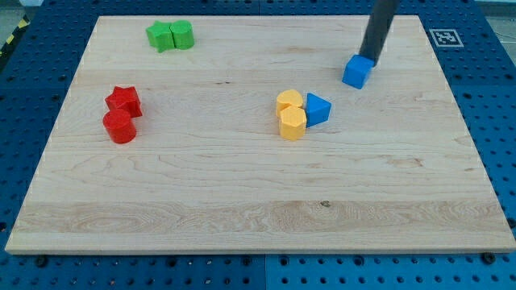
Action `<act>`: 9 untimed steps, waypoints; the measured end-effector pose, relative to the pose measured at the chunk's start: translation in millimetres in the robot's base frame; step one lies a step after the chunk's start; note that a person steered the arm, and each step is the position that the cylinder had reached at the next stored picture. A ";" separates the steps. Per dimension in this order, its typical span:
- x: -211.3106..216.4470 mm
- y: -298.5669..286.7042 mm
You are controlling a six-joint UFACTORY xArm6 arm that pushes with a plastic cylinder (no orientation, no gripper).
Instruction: Push the blue cube into the top of the blue triangle
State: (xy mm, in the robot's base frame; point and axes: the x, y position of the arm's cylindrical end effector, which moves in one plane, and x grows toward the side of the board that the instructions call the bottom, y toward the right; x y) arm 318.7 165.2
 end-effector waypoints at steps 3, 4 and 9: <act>46.6 -7.9; 46.8 -18.1; 60.0 -21.2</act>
State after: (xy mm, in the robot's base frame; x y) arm 378.7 144.0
